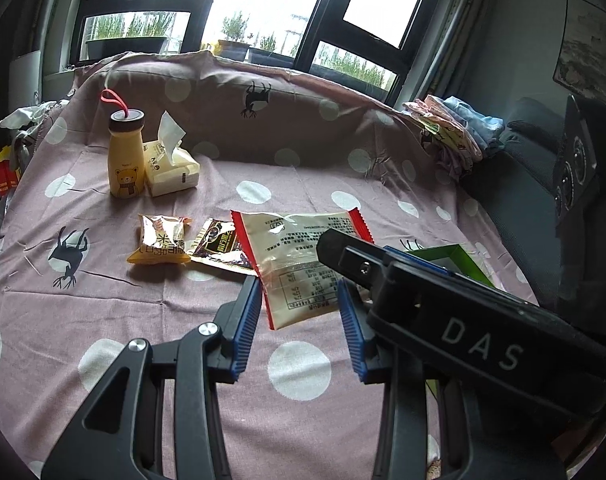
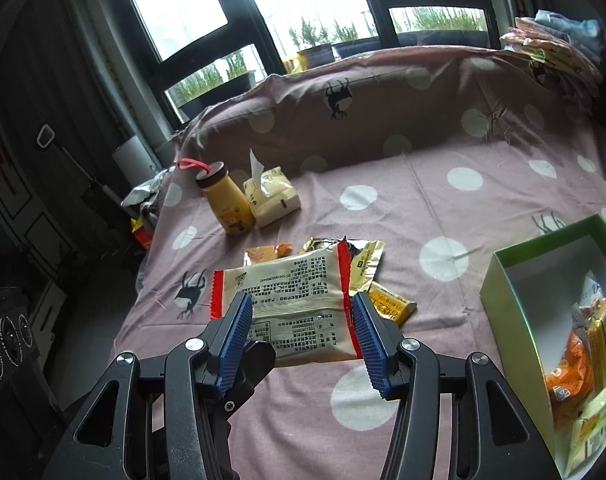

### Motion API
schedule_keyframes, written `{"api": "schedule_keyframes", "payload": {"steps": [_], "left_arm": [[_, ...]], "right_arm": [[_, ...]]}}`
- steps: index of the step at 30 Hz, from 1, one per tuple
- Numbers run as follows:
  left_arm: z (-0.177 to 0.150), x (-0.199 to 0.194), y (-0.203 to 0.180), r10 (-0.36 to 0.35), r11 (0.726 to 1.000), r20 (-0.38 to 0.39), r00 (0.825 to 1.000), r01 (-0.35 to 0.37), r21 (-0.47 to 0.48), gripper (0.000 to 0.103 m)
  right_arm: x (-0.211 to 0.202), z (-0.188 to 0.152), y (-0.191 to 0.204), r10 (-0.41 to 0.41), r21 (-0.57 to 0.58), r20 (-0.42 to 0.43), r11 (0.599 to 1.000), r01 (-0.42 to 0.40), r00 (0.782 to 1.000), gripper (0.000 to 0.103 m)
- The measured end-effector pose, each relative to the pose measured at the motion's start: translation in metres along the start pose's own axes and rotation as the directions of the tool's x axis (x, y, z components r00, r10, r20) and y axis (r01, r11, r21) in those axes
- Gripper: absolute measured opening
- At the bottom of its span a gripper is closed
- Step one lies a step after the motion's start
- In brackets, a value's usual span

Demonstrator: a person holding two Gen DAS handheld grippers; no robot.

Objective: Organize snacks
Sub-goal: 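Lift the wafer pack and carry it over the green box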

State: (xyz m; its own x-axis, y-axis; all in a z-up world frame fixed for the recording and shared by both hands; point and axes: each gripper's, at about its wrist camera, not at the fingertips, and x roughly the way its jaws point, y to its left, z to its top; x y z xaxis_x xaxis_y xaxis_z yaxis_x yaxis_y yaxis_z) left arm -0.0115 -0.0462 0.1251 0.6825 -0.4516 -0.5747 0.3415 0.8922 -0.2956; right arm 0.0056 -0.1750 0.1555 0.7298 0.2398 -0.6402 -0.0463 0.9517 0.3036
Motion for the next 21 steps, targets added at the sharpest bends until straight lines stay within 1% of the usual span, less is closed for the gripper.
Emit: {"api": "schedule_keyframes", "payload": {"steps": [5,9,16,21], "left_arm": [[0.005,0.001,-0.025,-0.025,0.998,0.020,0.999,0.024,0.050,0.039],[0.008,0.007,-0.047,-0.058,0.995,0.028,0.998,0.055,0.087,0.039],[0.009,0.026,-0.085,-0.117,0.984,0.006,0.993,0.116,0.134,0.039],[0.010,0.041,-0.106,-0.150,0.975,-0.030,0.988,0.153,0.162,0.039]], "right_arm": [[-0.019,0.005,-0.018,0.001,0.025,0.041,1.000,-0.002,0.999,0.055],[-0.034,0.008,-0.036,-0.024,0.052,0.077,0.998,0.020,0.997,0.055],[-0.054,0.009,-0.075,-0.083,0.128,0.111,0.989,0.069,0.990,0.055],[-0.061,0.009,-0.100,-0.118,0.181,0.116,0.979,0.096,0.986,0.055]]}}
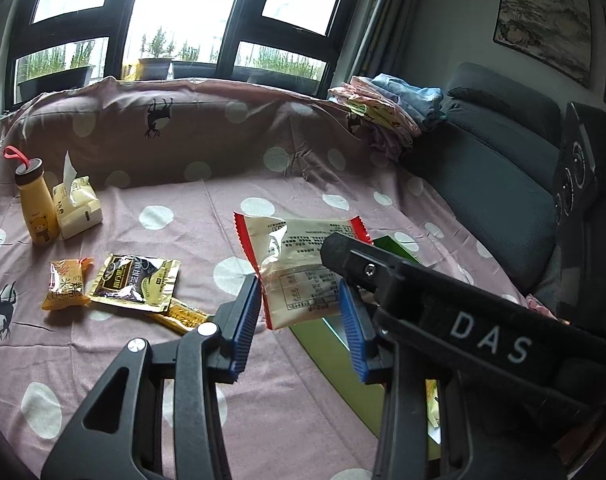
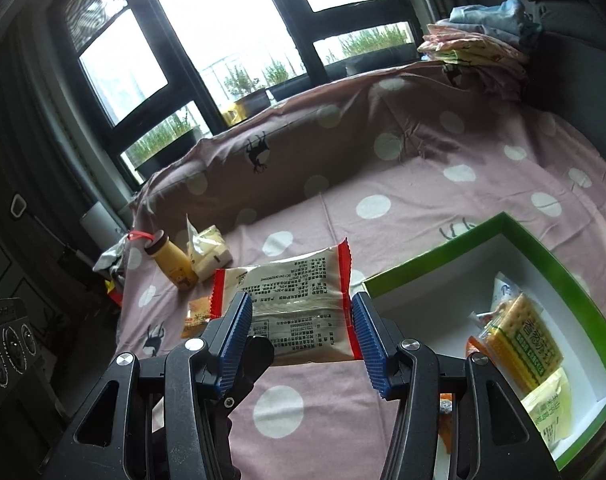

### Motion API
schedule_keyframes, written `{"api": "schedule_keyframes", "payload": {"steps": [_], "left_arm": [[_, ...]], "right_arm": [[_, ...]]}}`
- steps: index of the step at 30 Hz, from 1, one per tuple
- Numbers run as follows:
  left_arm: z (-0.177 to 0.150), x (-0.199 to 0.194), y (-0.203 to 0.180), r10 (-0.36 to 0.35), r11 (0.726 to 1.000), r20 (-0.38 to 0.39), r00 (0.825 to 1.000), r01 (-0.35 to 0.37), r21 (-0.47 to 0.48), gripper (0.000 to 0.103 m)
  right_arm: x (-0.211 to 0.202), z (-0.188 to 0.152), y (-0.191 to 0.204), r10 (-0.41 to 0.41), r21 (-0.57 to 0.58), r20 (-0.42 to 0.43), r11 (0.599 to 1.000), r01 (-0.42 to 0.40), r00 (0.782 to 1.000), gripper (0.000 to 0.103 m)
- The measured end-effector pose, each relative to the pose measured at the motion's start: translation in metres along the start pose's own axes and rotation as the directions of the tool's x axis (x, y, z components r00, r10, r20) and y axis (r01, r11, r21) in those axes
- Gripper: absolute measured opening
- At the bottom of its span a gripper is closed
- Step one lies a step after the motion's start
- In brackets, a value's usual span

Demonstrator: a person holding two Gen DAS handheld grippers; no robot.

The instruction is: Organize snacks

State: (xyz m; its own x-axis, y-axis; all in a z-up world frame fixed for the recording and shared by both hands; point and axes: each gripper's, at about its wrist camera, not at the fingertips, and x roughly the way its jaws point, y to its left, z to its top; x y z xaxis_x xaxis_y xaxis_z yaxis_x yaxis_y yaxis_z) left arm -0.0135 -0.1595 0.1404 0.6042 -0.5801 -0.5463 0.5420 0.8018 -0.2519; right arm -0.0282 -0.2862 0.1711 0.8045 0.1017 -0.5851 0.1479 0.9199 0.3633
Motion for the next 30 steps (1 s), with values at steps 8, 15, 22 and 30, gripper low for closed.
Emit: {"api": "schedule_keyframes", "payload": {"steps": [8,15,22,30], "left_arm": [[0.002,0.028,-0.025,-0.037,0.998,-0.046,0.998,0.039,0.050,0.039],[0.001,0.054,-0.038,-0.066,0.995,-0.104,0.992,0.074,0.074,0.039],[-0.004,0.075,-0.047,-0.097,0.992,-0.166,0.981,0.109,0.067,0.039],[-0.010,0.096,-0.053,-0.133,0.988,-0.221,0.966,0.146,0.046,0.039]], "right_arm": [[-0.004,0.003,-0.038,-0.044,0.085,0.006,0.995,0.043,0.999,0.055],[-0.002,0.003,-0.064,-0.098,0.146,-0.007,0.984,0.098,0.995,0.055],[0.004,0.001,-0.086,-0.147,0.190,-0.047,0.970,0.154,0.988,0.055],[0.009,-0.001,-0.102,-0.193,0.209,-0.084,0.956,0.206,0.978,0.055]]}}
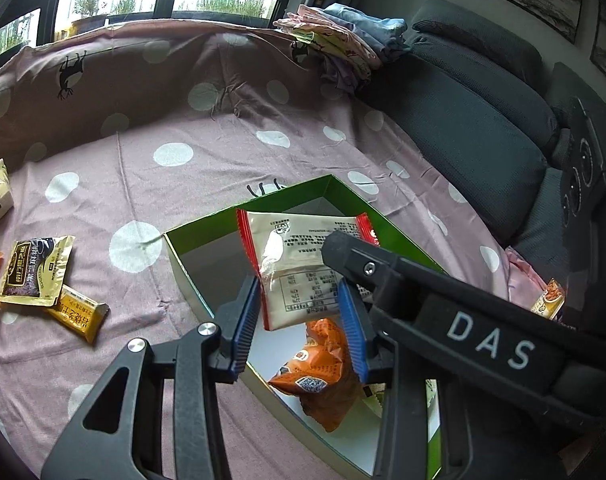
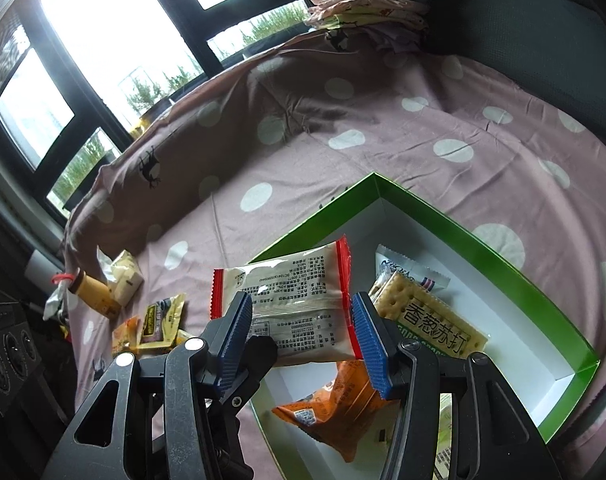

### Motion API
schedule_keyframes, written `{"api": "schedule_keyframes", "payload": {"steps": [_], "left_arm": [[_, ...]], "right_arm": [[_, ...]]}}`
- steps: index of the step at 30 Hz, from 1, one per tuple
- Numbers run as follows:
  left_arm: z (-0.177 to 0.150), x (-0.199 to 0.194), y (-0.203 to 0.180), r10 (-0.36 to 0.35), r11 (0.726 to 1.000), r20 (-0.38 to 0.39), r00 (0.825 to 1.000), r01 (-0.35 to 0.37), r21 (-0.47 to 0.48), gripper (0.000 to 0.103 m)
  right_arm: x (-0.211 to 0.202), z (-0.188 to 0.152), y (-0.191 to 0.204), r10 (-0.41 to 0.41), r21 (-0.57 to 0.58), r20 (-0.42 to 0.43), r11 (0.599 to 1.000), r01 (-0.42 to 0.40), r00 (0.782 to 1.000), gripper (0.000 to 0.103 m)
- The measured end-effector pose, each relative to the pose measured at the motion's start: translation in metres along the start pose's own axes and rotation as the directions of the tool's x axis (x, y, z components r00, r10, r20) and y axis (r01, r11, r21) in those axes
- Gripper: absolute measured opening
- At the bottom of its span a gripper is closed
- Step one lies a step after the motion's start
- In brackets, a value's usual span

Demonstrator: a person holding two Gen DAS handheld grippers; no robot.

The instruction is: Organize snacks

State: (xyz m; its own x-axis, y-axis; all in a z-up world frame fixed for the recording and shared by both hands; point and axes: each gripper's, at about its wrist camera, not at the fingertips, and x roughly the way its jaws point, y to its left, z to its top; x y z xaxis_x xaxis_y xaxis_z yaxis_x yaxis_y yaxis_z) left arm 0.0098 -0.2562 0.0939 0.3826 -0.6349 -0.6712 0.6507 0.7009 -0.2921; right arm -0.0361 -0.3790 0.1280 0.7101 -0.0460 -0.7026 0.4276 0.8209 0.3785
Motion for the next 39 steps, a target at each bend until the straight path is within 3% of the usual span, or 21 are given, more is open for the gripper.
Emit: {"api": "schedule_keyframes", "payload": {"steps": [39], "left_arm": [[-0.005,0.052,-0.004,-0.040,0.998,-0.172,0.984,0.033,-0.046,0.039]], "right_arm": [[0.029,-0.001,-0.027,-0.165,0.041,-0.104,0.985,0.170,0.981,0.055]]}}
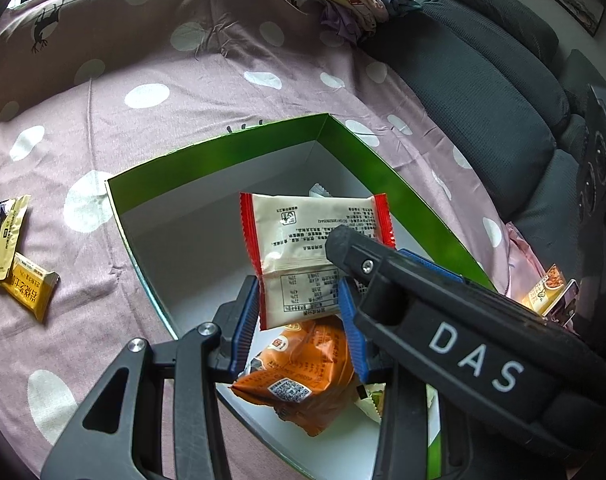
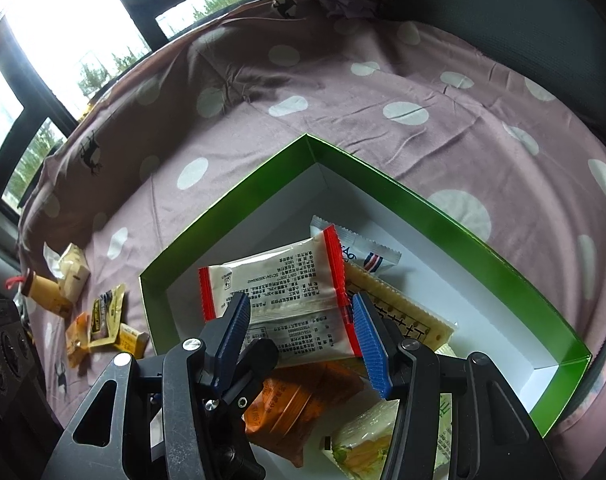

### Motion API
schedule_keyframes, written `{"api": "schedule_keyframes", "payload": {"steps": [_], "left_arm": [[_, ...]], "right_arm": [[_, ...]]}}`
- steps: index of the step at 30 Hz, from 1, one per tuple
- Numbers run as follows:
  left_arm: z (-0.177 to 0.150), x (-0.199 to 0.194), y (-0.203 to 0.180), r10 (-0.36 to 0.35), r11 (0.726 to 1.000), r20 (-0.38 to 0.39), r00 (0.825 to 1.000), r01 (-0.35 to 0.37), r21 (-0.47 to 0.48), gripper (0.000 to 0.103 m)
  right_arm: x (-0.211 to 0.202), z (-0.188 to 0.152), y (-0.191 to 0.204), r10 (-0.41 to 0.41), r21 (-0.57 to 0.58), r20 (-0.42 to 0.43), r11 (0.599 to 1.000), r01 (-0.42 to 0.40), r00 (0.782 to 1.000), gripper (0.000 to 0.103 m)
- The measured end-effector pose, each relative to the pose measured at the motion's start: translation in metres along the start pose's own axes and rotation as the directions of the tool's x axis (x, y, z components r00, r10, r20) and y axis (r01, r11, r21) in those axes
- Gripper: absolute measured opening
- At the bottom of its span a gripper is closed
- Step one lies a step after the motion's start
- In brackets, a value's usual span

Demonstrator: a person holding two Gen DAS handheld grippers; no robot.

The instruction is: Organize snacks

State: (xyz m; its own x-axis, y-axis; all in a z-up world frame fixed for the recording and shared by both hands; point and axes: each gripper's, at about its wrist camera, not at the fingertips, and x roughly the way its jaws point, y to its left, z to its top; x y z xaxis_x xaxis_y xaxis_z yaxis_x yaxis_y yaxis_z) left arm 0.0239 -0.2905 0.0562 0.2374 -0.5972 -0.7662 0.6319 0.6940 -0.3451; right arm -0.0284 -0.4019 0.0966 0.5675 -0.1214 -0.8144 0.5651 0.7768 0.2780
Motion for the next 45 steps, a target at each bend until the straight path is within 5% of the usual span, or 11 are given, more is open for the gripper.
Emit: {"api": "schedule_keyframes", "payload": {"steps": [15,23,31,39,42,45], "left_arm": [[-0.002,-0.007,0.004,0.016,1.000,0.024,1.000,-0.016,-0.012,0.042],[-0.005,-0.051,0.031,0.040,0.996,0.123,0.992,-0.029,-0.088,0.064],[-0.026,-0.114,0.075,0.139,0.976,0.218,0.966,-0.097,-0.196,0.082],[-0.073,-0.177,0.151,0.329,0.885,0.268,0.905,-0.197,-0.421,0.093],[-0.095,-0.189,0.185,0.403,0.824,0.242,0.883,-0.234,-0.517,0.093],[-0.111,-0.198,0.211,0.481,0.752,0.195,0.855,-0.289,-0.592,0.093]], "right_arm": [[-0.003,0.000,0.000,-0.048,0.000,0.008,0.999,0.048,0.999,0.055],[-0.014,0.001,-0.005,-0.095,0.037,0.046,0.995,0.093,0.994,0.055],[-0.030,0.001,0.004,-0.114,0.022,0.105,0.993,0.113,0.988,0.060],[-0.040,-0.004,0.031,-0.137,-0.040,0.144,0.989,0.145,0.980,0.062],[-0.040,-0.008,0.050,-0.170,-0.095,0.163,0.978,0.187,0.972,0.073],[-0.037,-0.014,0.075,-0.131,-0.173,0.165,0.972,0.159,0.978,0.073]]}}
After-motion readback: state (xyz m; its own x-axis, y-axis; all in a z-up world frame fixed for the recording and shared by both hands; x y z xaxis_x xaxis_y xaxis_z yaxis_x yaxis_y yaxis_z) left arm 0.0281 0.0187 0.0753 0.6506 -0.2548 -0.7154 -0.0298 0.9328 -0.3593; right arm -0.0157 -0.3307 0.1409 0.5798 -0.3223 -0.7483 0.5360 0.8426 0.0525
